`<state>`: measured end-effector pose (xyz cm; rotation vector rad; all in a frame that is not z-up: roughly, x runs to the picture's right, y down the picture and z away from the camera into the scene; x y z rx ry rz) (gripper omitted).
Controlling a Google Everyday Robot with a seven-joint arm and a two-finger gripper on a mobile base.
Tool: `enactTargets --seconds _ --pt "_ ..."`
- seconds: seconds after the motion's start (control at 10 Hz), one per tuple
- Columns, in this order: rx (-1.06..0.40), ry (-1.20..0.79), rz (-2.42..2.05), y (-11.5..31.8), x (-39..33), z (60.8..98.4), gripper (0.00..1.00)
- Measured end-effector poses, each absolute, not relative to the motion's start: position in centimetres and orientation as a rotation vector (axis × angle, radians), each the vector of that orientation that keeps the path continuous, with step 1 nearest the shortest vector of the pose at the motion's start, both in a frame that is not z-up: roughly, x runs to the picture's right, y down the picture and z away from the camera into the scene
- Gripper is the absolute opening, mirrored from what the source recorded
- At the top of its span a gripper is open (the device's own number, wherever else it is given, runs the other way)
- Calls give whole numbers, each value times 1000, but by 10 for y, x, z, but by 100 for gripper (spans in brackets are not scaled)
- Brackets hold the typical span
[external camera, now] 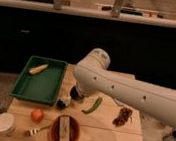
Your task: Stack cups into tray
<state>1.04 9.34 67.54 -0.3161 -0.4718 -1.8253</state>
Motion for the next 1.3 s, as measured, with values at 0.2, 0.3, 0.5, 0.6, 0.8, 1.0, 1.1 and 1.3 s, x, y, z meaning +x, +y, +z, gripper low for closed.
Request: enactTargets --seconds 0.2,0.3,0.5,0.6,0.8,1.0,1.1,1.3 --pt "-331 -485 -1848 84 3 683 0" --pt "-336 -490 -1855 80 0 687 0" --pt "-356 -504 -1874 71 -6 700 0" --pt "-354 -509 -1876 67 -9 702 0" --pt "-364 -509 -1859 59 -2 713 0" --pt "-358 -504 -1823 55 5 725 0" --pt "-355 -500 -1806 54 7 730 0" --pt "-354 -488 -1771 54 10 739 0"
